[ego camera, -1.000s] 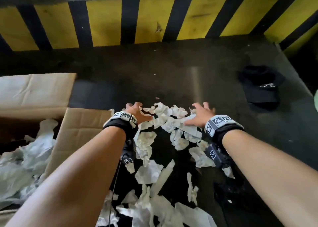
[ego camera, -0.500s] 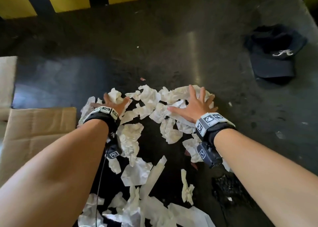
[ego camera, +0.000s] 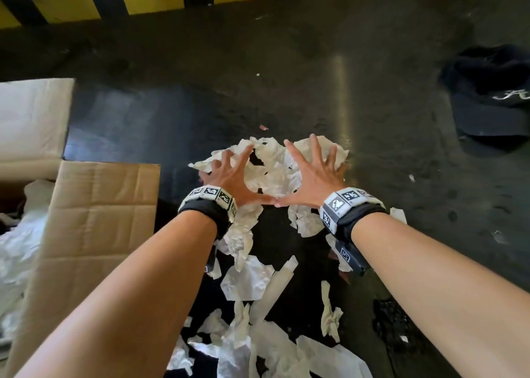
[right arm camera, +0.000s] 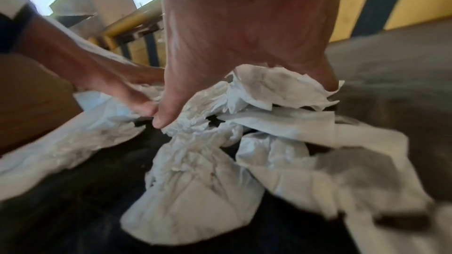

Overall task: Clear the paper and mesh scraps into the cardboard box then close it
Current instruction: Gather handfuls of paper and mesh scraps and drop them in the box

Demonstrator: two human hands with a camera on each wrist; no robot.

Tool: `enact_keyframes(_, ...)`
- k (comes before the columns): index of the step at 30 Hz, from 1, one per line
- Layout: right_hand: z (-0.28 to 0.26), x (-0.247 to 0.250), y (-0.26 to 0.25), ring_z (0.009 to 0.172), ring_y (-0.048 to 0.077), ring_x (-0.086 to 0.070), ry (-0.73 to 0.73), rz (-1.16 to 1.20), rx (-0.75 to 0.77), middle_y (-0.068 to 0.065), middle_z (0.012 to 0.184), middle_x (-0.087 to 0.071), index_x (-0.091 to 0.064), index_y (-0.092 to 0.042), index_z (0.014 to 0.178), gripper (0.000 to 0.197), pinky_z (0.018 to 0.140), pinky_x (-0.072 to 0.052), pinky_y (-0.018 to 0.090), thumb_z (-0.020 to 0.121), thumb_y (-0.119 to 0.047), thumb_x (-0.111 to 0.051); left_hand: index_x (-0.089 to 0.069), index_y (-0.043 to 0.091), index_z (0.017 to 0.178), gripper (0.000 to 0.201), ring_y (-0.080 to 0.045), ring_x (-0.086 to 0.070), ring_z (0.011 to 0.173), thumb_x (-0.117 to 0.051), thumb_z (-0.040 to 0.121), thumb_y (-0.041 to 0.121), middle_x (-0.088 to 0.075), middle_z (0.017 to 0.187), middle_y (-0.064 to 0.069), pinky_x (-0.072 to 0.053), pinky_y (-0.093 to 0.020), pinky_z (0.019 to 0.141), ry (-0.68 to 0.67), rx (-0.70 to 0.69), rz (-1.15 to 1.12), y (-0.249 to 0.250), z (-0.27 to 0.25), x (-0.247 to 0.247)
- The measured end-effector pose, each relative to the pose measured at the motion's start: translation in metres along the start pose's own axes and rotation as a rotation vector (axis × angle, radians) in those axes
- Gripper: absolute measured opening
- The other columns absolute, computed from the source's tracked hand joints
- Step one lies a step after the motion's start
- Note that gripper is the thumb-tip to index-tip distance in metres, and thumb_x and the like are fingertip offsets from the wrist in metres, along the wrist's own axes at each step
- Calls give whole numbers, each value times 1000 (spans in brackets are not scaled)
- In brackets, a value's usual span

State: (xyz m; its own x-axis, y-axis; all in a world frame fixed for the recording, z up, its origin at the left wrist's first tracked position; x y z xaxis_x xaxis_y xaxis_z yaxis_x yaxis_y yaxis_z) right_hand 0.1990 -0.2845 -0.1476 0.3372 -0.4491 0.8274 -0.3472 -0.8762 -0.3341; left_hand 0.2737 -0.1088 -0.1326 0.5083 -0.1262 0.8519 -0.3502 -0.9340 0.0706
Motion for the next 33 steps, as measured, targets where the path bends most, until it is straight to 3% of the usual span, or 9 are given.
enact_keyframes(5, 16, -10, -13, 144, 52, 18, -58, -86, 58, 2, 161, 28, 11, -55, 148, 133, 108, -2, 74, 50, -80, -75, 24, 59, 141, 155, -47, -1, 148, -79, 27, 82, 28, 160, -1, -24, -74, 106, -131, -137, 142, -7, -4, -6)
enact_keyframes(9, 19, -9, -22, 149, 41, 4, 33, -130, 140, 5, 164, 4, -15, -48, 151, 102, 114, -8, 67, 67, -76, -66, 25, 59, 140, 160, -51, 0, 146, -90, 29, 67, 35, 157, -2, -26, -71, 107, -199, -175, 272, -11, -3, -17)
enact_keyframes(12, 11, -3, -26, 143, 35, -21, 140, -141, 238, 9, 155, -28, -41, -37, 141, 75, 114, -25, 57, 76, -64, -67, 13, 58, 145, 152, -49, -9, 142, -92, 35, 62, 14, 161, -4, -37, -69, 101, -170, -189, 279, -9, -2, -25)
enact_keyframes(14, 4, 2, -30, 130, 32, -37, 205, -137, 277, 8, 141, -44, -54, -26, 130, 59, 106, -37, 50, 79, -50, -70, -4, 53, 148, 138, -46, -22, 137, -93, 42, 56, -5, 157, -4, -45, -63, 97, -131, -187, 242, -7, -2, -20)
enact_keyframes(18, -2, 4, -33, 99, 30, -49, 263, -103, 281, 7, 114, -53, -58, -16, 110, 39, 85, -49, 45, 79, -33, -74, -36, 41, 137, 97, -38, -41, 127, -93, 59, 35, -29, 142, -4, -48, -56, 98, -99, -170, 36, -7, -1, -15)
enact_keyframes(22, -5, 5, -33, 90, 27, -49, 239, 3, 272, 7, 107, -53, -55, -12, 104, 33, 78, -48, 38, 79, -17, -77, -50, 29, 127, 59, -30, -56, 110, -82, 77, 28, -44, 127, -5, -52, -44, 93, -118, -162, -31, -4, -7, -18)
enact_keyframes(25, -13, 17, -27, 84, 24, -49, 268, 64, 235, 4, 99, -52, -54, -14, 97, 29, 72, -45, 34, 78, -10, -75, -58, 23, 116, 33, -29, -61, 102, -71, 86, 25, -54, 115, -6, -54, -44, 89, -60, -182, -56, 4, -17, -13)
enact_keyframes(28, -29, 40, -20, 81, 26, -54, 314, 110, 208, 2, 95, -51, -55, -14, 94, 25, 62, -34, 26, 77, -8, -73, -59, 22, 117, 29, -29, -63, 101, -66, 89, 18, -58, 112, -7, -56, -43, 86, 66, -200, -103, 15, -27, 8)
enact_keyframes(33, -70, 100, -24, 72, 27, -52, 482, 186, 184, 4, 87, -50, -58, -11, 92, 21, 57, -31, 26, 79, -14, -74, -60, 19, 118, 29, -30, -61, 100, -63, 89, 15, -59, 110, -9, -53, -39, 83, 251, -222, -192, 28, -58, 79)
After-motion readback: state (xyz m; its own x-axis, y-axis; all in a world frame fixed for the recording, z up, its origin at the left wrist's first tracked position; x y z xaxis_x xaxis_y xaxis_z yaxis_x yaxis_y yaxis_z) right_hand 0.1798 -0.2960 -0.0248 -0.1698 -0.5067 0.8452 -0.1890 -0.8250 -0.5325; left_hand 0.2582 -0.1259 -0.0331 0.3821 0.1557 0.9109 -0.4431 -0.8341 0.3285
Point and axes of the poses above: each hand's wrist, its own z-axis towards the middle knuckle, its own x-axis out of the back of the hand, y = z × x, the point moved 9 cm from there along z, towards the middle knuckle
